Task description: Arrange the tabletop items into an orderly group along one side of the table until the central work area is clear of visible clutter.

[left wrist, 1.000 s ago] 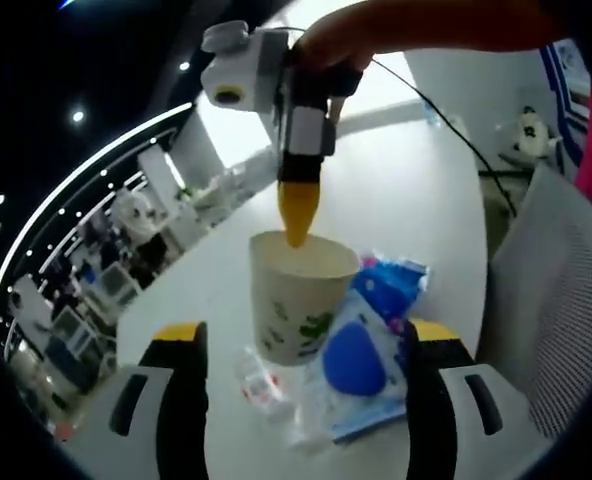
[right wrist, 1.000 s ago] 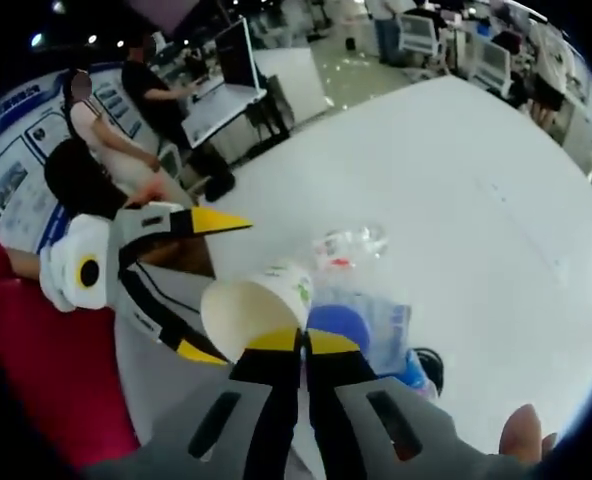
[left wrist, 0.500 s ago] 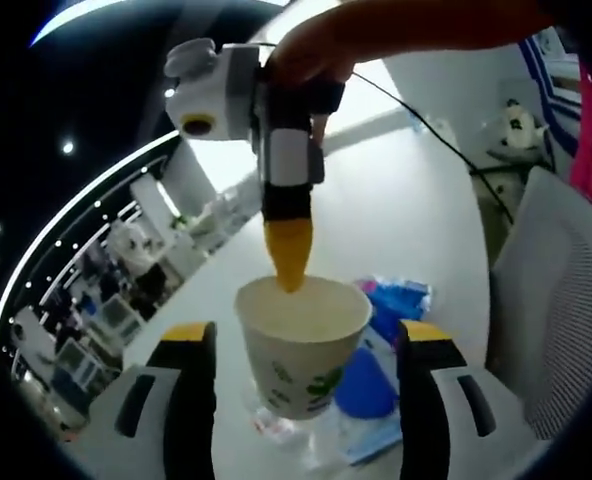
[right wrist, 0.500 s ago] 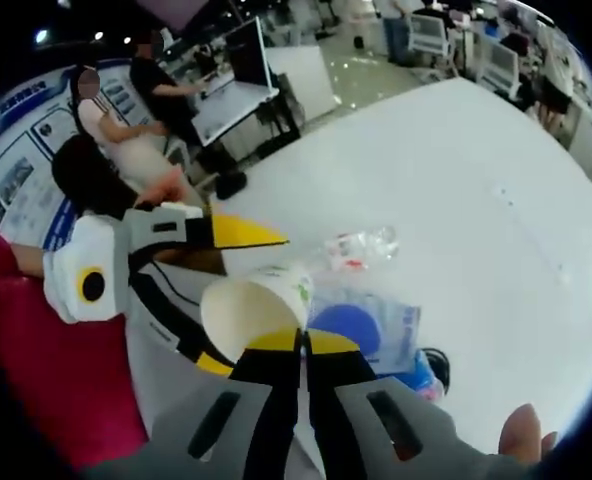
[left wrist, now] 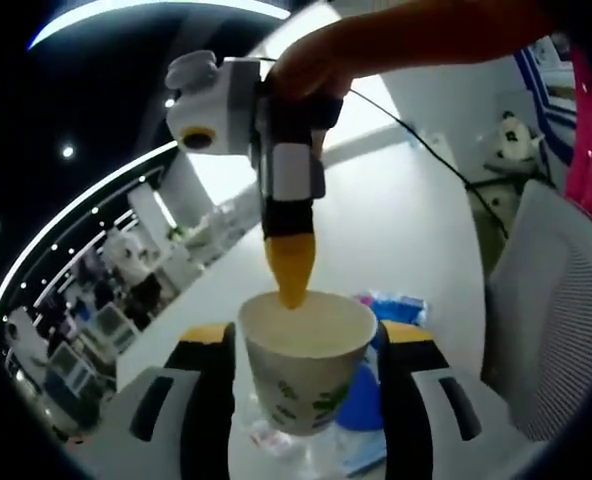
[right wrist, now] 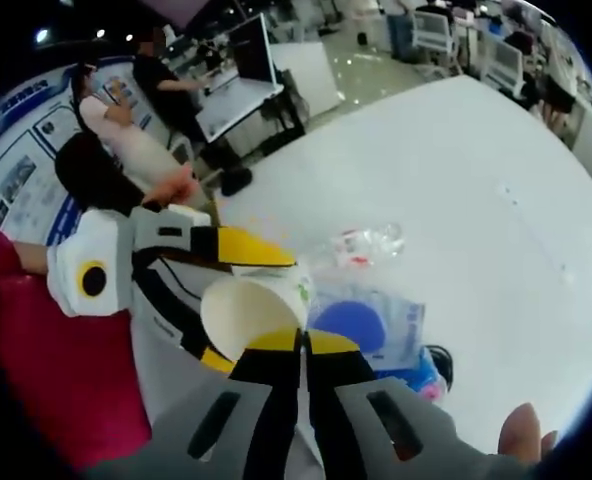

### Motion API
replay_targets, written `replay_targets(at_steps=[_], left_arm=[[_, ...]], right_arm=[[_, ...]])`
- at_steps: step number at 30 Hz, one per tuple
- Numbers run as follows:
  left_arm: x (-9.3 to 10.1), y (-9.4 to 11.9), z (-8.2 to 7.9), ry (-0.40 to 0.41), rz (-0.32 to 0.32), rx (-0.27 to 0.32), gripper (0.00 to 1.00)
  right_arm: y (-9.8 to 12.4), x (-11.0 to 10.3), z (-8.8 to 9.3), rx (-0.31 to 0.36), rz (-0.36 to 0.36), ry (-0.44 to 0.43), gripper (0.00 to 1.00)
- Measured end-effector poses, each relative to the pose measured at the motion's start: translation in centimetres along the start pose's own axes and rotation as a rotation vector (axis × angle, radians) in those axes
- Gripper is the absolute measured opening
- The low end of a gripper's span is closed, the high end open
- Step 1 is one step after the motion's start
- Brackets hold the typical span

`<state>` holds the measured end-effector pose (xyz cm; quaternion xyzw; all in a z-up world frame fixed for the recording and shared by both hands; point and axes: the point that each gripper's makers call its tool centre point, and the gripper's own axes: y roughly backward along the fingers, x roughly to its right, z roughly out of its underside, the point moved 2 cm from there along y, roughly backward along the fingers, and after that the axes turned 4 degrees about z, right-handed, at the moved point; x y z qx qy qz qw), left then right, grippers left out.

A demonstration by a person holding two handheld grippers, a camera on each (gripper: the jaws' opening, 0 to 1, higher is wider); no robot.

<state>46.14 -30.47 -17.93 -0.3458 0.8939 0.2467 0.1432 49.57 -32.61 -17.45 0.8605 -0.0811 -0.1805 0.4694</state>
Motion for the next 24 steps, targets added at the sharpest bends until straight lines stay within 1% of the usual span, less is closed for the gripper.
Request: replay_targets(at_steps=[6, 17, 20, 22, 24], left_arm=[[0.18, -0.06, -0.16, -0.002, 0.004, 0.009, 0.47], [0.34, -0.40, 0.18, 0.008, 0.013, 0.007, 0.44], [0.21, -0.42, 0.28, 0.012, 0.011, 0.012, 0.44], [0.04, -0.39, 0.19, 0.017, 0.006, 0.027, 0.43], [-0.20, -0.42, 0.30, 0.039, 0.003, 0.031, 0.42]], right_arm=[[0.10, -0.16, 0.05, -0.005, -0.003, 0.001, 0.02], [0.20, 0.04, 0.32, -0.023, 0.005, -0.003, 0.02], [0.20, 0.18, 0.28, -0.020, 0.006, -0.007, 0.02], [0.19, 0.27, 0.16, -0.011, 0.006, -0.014, 0.02], [0.20, 0.33, 0.03, -0.001, 0.004, -0.013, 0.02]])
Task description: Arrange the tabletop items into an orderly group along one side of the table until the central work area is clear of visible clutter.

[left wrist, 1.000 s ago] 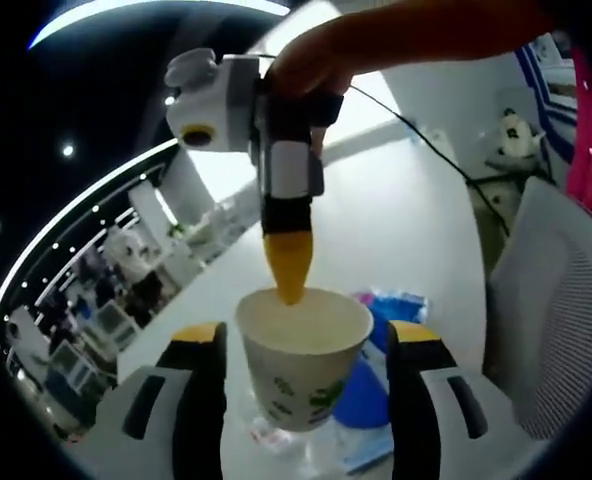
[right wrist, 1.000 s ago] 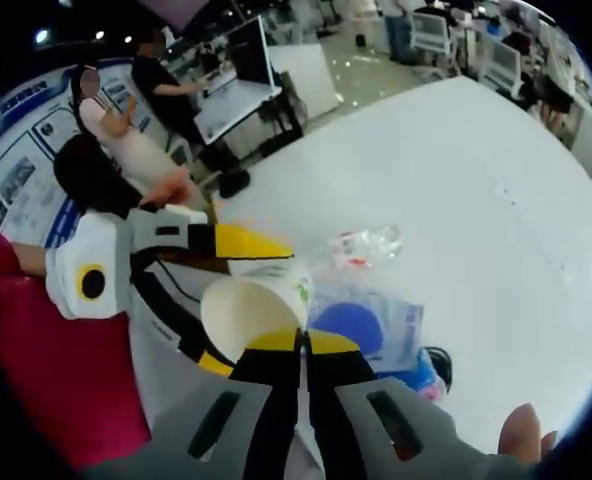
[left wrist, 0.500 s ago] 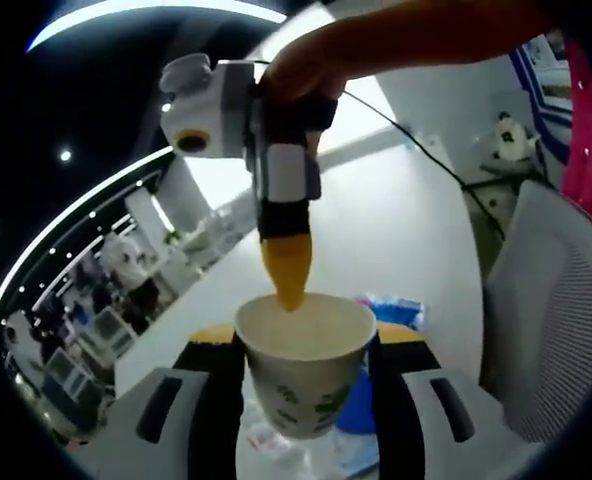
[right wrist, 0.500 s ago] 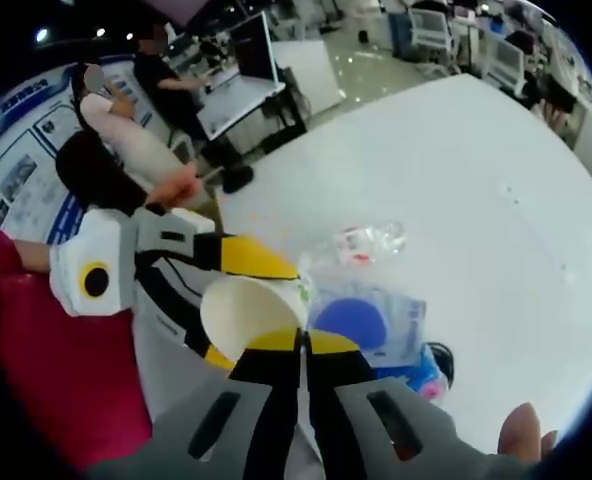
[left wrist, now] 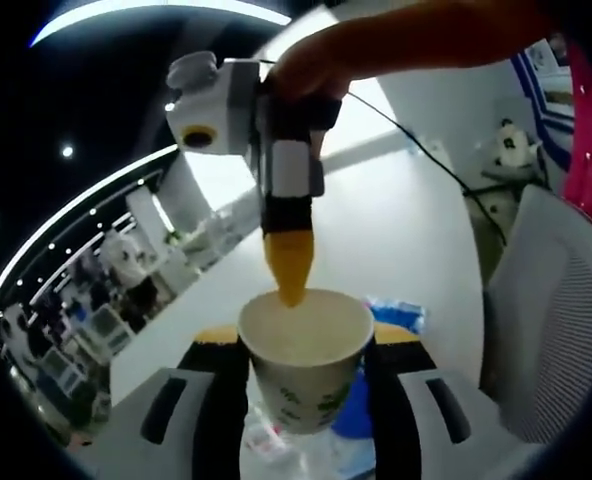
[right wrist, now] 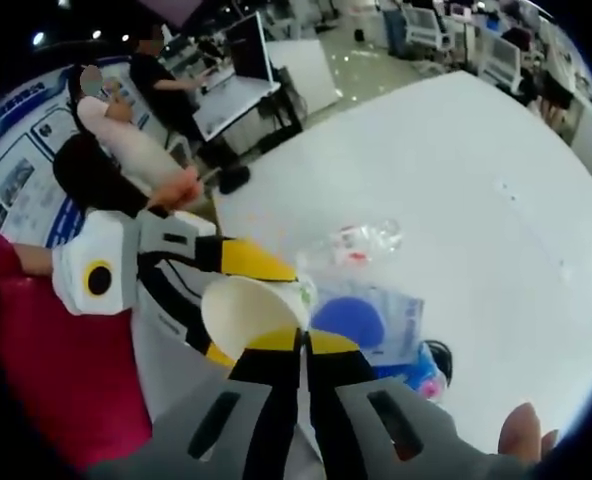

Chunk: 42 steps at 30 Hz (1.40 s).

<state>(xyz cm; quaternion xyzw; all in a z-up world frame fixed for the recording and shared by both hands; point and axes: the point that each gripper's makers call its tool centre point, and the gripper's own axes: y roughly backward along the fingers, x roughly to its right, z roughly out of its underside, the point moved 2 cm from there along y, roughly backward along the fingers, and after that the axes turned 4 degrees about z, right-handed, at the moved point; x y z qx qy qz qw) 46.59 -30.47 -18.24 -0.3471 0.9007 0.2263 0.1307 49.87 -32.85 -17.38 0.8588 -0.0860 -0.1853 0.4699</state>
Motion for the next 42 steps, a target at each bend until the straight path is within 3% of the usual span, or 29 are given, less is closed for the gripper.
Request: replay_targets(at_steps=[11, 22, 31, 37, 42], left_arm=[[-1.1, -0.2, 0.4, 0.166, -0.004, 0.073, 0.41], [-2.5, -0.5, 1.0, 0.325, -0.019, 0.126, 0.41], [-3.8, -0.9, 1.5, 0.401, -0.044, 0.150, 0.41], [-5.3, -0.9, 1.9, 0.436, -0.074, 0.154, 0.41], [-6.0, -1.0, 2.2, 0.458, -0.087, 0.155, 0.41]], right_arm=[[0.0, 0.7, -0.8, 0.064, -0.005, -0.023, 0.03], [0.2, 2.0, -1.9, 0.240, -0.017, -0.122, 0.04], [1.5, 3.0, -2.2, 0.356, -0.013, -0.180, 0.04], [2.1, 2.9, -2.1, 0.429, 0.011, -0.155, 0.06], [1.6, 2.8, -1.3, 0.442, 0.048, -0.098, 0.14]])
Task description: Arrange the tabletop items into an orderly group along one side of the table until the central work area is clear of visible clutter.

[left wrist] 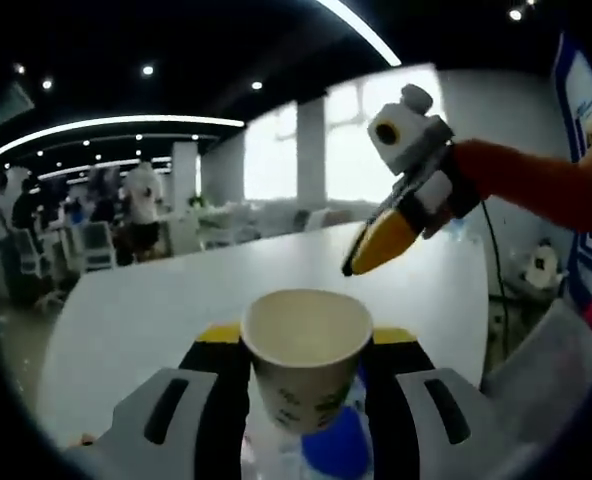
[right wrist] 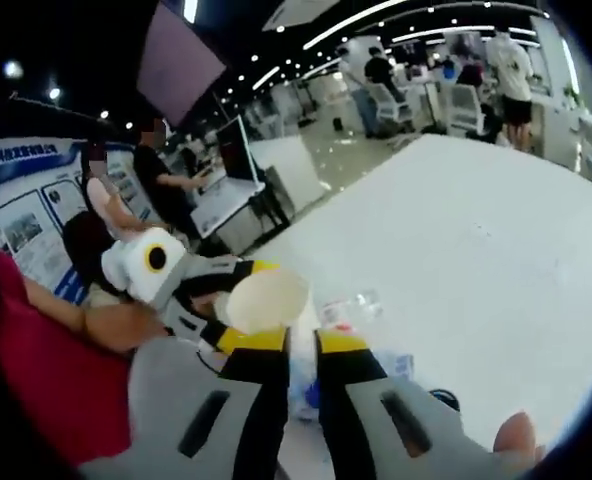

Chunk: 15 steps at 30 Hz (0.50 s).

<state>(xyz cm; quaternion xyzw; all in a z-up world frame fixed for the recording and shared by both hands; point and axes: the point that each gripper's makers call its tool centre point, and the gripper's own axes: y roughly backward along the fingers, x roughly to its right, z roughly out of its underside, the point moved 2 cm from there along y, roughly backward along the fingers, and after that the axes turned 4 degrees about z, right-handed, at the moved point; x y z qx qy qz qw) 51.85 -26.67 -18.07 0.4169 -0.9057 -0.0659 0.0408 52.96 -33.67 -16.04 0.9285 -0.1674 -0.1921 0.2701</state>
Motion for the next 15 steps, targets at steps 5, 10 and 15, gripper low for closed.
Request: replay_targets(at_steps=[5, 10, 15], left_arm=[[-0.4, -0.2, 0.1, 0.012, -0.008, -0.001, 0.41], [-0.8, -0.5, 0.4, 0.017, -0.017, -0.007, 0.41], [-1.1, -0.8, 0.6, 0.019, -0.024, -0.012, 0.41]], right_arm=[[0.0, -0.3, 1.2, 0.009, 0.018, 0.022, 0.25], [0.4, -0.5, 2.3, 0.036, 0.077, 0.088, 0.36], [0.7, -0.7, 3.2, 0.088, 0.132, 0.143, 0.52]])
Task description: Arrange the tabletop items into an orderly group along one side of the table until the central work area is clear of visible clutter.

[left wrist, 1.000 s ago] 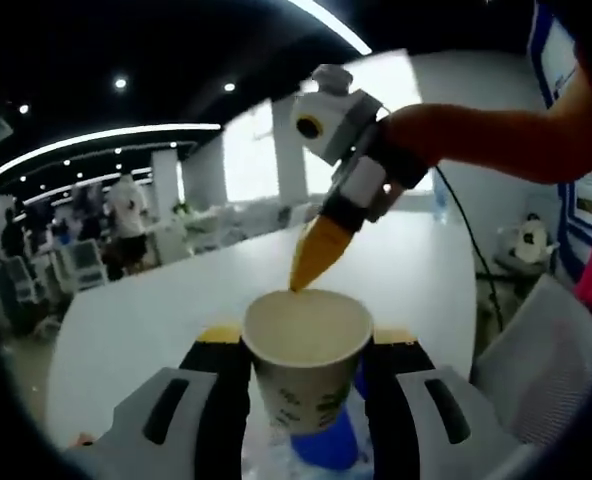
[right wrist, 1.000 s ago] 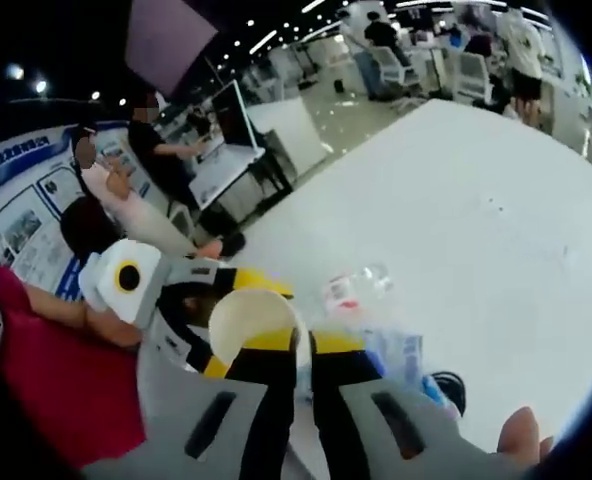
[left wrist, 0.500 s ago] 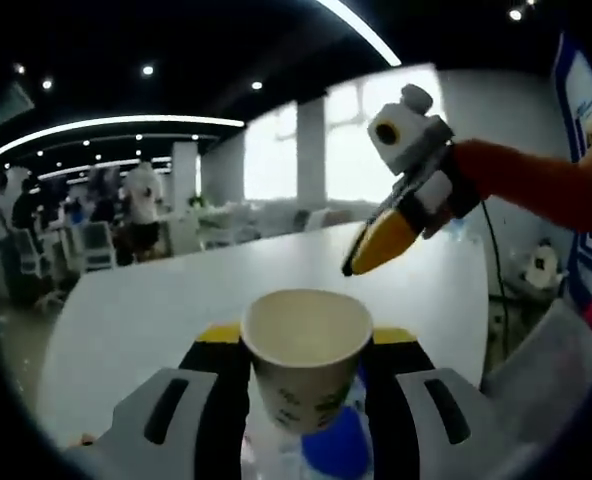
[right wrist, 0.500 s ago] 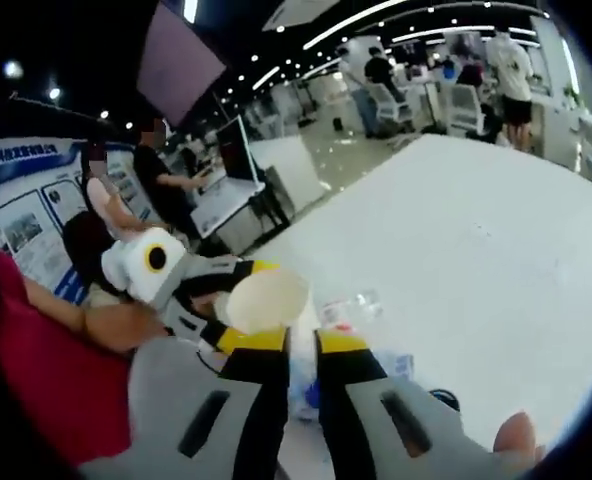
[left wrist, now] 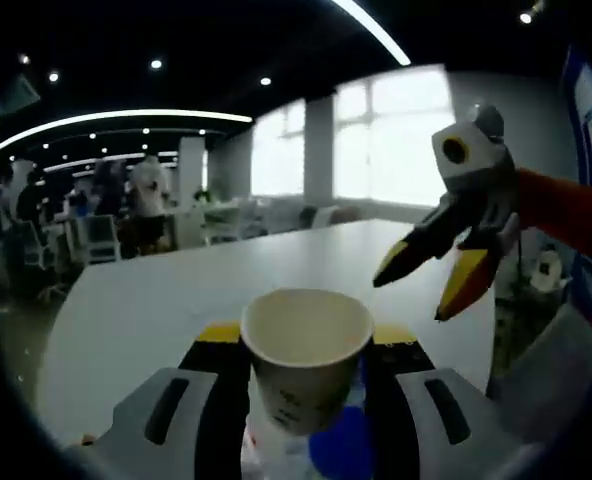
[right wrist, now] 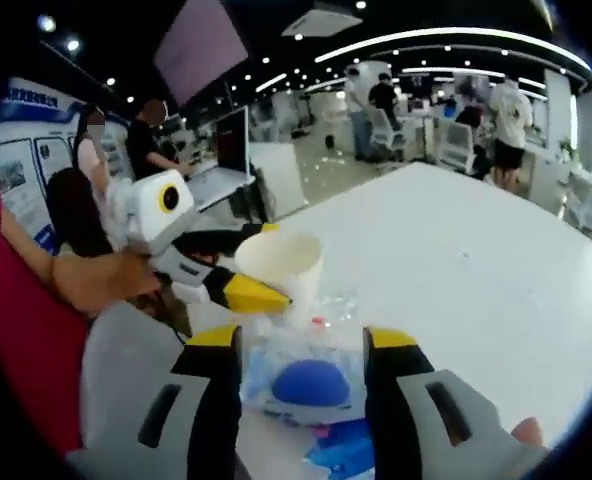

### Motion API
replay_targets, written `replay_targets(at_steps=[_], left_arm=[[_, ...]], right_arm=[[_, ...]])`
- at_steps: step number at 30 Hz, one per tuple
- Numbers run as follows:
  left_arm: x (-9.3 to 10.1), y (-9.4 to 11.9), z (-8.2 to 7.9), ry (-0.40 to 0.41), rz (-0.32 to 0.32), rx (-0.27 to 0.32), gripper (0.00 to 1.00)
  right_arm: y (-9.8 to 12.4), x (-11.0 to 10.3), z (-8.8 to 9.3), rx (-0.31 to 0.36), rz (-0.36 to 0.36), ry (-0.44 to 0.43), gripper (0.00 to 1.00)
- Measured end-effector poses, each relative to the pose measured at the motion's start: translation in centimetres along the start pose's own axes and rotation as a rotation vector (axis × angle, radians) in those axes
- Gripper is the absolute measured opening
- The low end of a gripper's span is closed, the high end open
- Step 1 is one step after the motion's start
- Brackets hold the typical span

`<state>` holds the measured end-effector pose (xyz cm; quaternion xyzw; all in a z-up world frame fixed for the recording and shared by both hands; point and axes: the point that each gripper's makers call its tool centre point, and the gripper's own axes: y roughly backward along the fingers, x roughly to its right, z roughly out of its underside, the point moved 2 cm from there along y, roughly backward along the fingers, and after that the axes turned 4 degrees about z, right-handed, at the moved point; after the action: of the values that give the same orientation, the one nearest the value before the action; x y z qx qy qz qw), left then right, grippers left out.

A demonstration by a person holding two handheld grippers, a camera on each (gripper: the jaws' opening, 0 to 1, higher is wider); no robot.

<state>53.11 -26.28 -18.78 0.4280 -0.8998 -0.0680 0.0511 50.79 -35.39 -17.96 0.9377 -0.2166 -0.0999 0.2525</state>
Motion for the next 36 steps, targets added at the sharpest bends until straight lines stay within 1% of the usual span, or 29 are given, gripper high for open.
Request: replay_targets(at_steps=[3, 5, 9, 12, 14, 17, 21, 24, 30, 36], left_arm=[[-0.2, -0.2, 0.2, -0.003, -0.008, -0.001, 0.41], [-0.5, -0.3, 0.3, 0.003, -0.013, -0.001, 0.41], [-1.0, -0.5, 0.5, 0.019, -0.029, 0.004, 0.40], [-1.6, -0.7, 0.6, 0.028, -0.041, 0.008, 0.40], [-2.0, -0.9, 0.8, 0.043, -0.049, 0.010, 0.40], [-2.8, -1.2, 0.9, 0.056, -0.064, 0.016, 0.40], [-3.9, -1.7, 0.9, 0.059, -0.084, 0.029, 0.40], [-4.9, -2.0, 1.2, 0.059, -0.102, 0.029, 0.40], [-6.1, -2.9, 1.5, 0.051, -0.123, 0.040, 0.40], [-7.1, -3.9, 1.8, 0.059, -0.144, 0.049, 0.40]], right_arm=[[0.2, -0.6, 0.6, 0.013, 0.004, 0.008, 0.54], [0.2, -1.2, 0.9, 0.028, 0.008, 0.027, 0.55], [0.2, -1.7, 1.5, 0.049, 0.043, 0.066, 0.56], [0.0, -1.9, 2.2, 0.041, 0.065, 0.083, 0.56], [-0.1, -2.0, 2.5, 0.053, 0.078, 0.093, 0.55], [-0.2, -2.0, 3.1, 0.061, 0.090, 0.083, 0.55], [-0.5, -2.1, 4.1, 0.049, 0.101, 0.082, 0.54], [-0.5, -2.2, 4.6, 0.050, 0.098, 0.062, 0.54], [-0.6, -1.9, 5.2, 0.049, 0.105, 0.042, 0.53], [-0.7, -1.8, 5.3, 0.053, 0.106, 0.031, 0.52]])
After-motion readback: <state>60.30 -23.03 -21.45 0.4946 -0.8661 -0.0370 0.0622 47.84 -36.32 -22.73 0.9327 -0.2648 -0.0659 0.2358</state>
